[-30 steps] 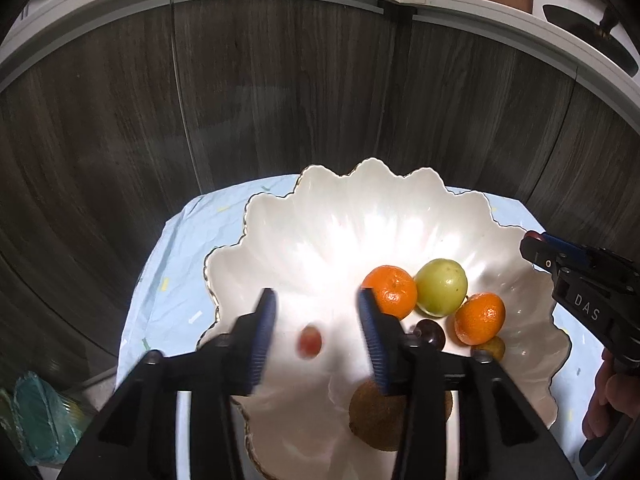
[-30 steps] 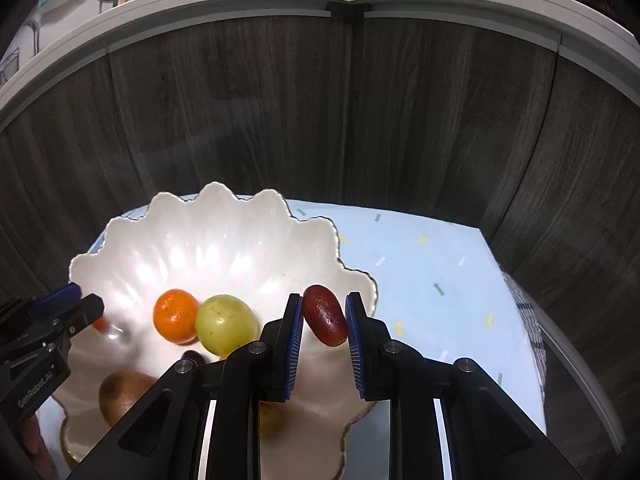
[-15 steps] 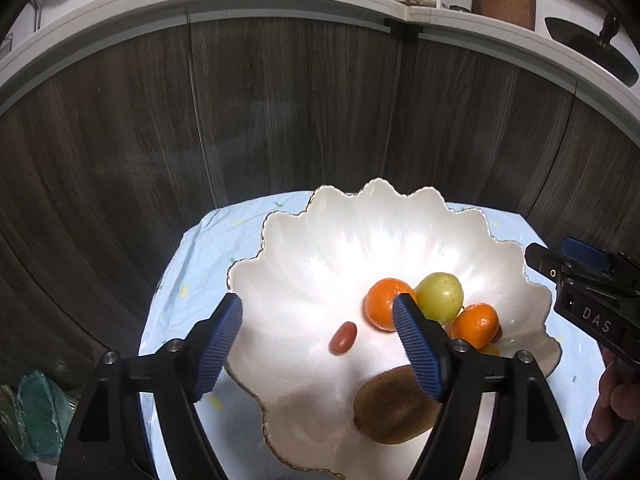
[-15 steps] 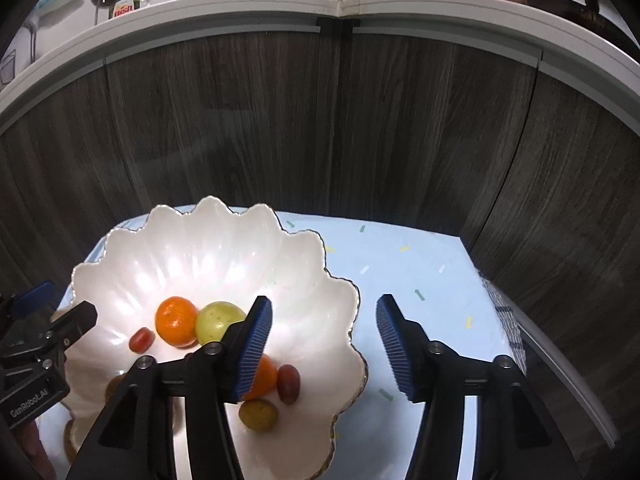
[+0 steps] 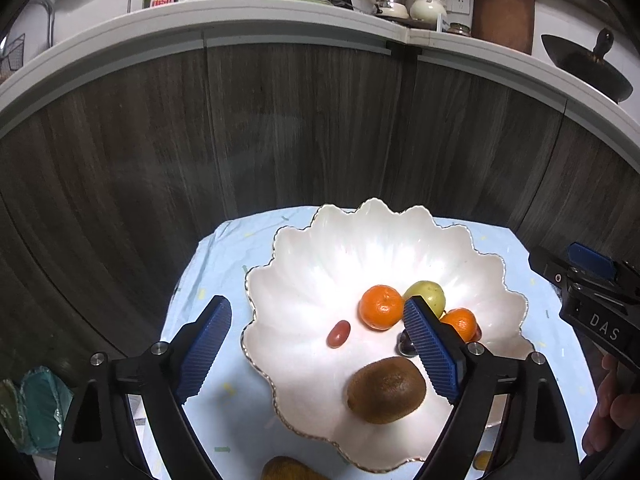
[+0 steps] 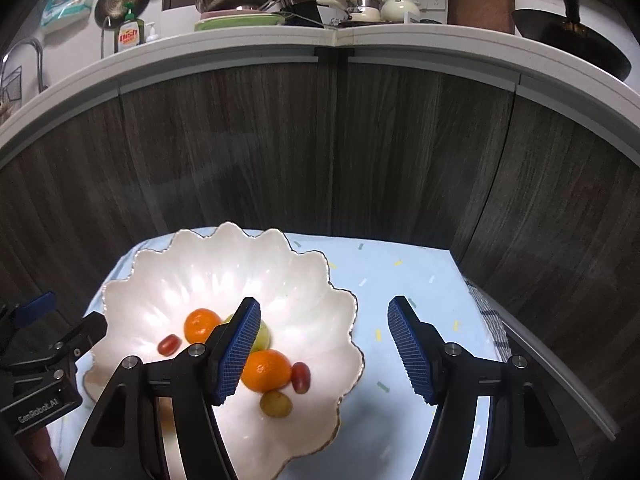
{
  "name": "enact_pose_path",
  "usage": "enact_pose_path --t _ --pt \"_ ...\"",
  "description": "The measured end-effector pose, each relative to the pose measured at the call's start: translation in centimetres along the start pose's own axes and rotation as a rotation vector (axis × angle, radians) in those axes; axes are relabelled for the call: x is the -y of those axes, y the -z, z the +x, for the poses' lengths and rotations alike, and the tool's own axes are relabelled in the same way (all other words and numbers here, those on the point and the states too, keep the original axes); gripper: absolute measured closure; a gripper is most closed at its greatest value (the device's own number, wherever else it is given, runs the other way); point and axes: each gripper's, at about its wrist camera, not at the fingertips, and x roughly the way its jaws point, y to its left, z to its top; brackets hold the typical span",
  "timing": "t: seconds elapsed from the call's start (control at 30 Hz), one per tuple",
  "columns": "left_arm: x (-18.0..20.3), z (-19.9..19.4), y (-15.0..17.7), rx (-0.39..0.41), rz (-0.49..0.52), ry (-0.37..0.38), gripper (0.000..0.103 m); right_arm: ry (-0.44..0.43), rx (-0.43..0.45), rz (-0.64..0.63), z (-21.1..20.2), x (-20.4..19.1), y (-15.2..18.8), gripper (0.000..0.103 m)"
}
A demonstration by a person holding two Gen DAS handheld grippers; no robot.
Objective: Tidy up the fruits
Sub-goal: 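Move the left tool toward the yellow mango while the right tool approaches the small potato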
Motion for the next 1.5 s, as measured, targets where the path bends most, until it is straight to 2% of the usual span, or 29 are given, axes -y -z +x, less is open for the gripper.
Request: enact_pose_path --t 0.5,0.63,1.03,1.5 --pt "0.9 -4.8 0.7 0.031 0.032 -0.003 0.010 -0.012 0.018 0.026 -4.6 0.4 1.5 0.036" --pt "0.9 -5.8 0.9 0.040 0.037 -0.003 0.009 -0.011 0.030 0.027 -5.8 0.4 1.8 0.031" --pt "0.8 -8.6 2.4 0.060 0.048 -0.008 0.006 -0.014 0.055 0.019 -8.6 0.1 3.0 0.030" --pt "-0.4 -9.3 5.7 0.026 0.053 0.000 0.005 -0.031 0.038 0.015 -9.5 -1.1 6.2 0.027"
